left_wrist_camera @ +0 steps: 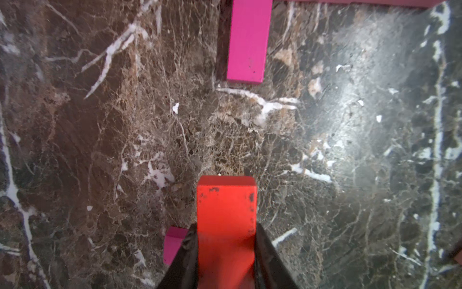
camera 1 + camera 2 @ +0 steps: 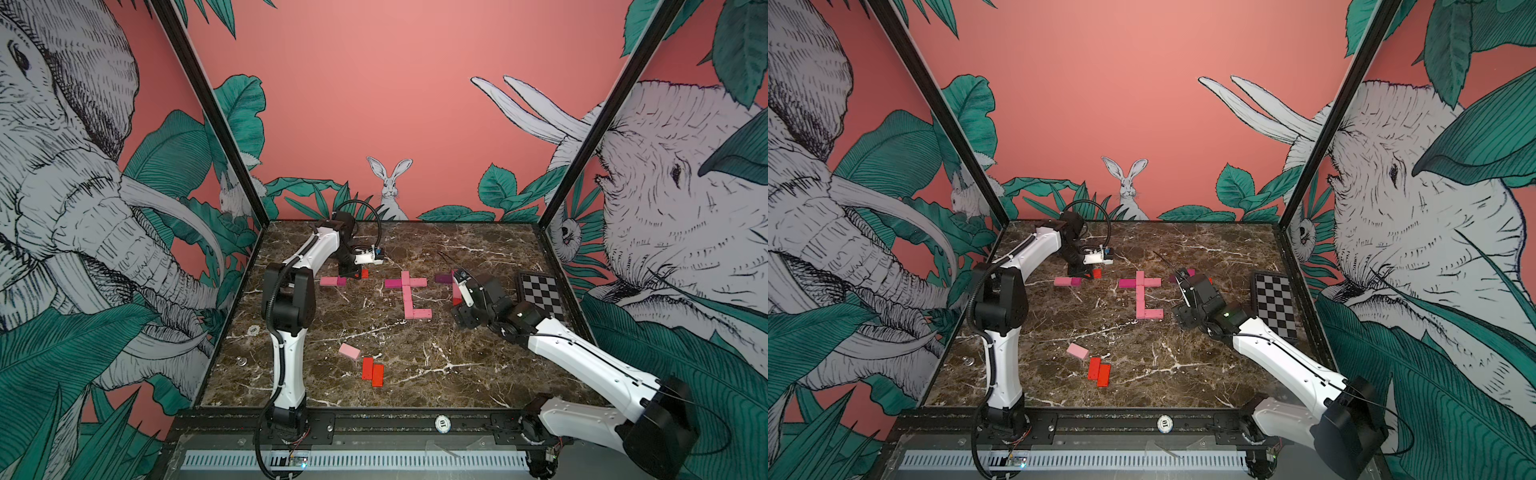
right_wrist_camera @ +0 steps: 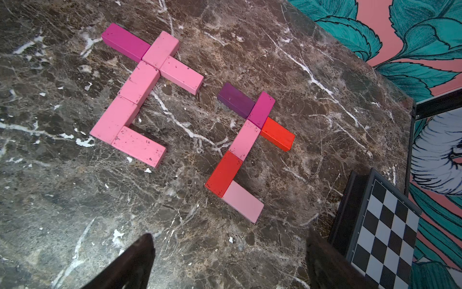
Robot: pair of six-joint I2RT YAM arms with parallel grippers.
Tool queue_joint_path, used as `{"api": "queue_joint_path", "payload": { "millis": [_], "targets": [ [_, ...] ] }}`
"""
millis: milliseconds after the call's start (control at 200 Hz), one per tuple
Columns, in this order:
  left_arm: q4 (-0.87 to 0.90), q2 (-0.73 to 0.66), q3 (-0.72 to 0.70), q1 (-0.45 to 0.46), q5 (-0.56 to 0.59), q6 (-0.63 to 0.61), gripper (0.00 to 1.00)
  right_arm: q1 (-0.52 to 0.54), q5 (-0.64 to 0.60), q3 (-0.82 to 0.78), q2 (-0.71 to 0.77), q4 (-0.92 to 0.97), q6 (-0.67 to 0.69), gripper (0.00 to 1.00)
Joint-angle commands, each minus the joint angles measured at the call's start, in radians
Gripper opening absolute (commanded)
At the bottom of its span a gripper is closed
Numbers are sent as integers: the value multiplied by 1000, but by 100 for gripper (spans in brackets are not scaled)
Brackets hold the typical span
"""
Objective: Assemble the letter t with building blocks
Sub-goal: Assemble the building block at the center of the board.
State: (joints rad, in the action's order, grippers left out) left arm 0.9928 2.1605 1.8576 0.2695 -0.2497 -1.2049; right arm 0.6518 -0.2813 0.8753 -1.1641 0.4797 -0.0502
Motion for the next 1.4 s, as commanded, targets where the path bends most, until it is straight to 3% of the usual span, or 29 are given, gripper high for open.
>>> {"api": "queue_joint_path", "payload": {
  "millis": [0, 1395],
  "targets": [
    [-20, -4, 0, -3, -22, -39, 0, -5, -16, 8, -4, 0, -10, 92],
    [-83, 70, -64, -29, 70, -93, 0, -4, -16, 9, 5, 7, -13, 92]
  ]
}}
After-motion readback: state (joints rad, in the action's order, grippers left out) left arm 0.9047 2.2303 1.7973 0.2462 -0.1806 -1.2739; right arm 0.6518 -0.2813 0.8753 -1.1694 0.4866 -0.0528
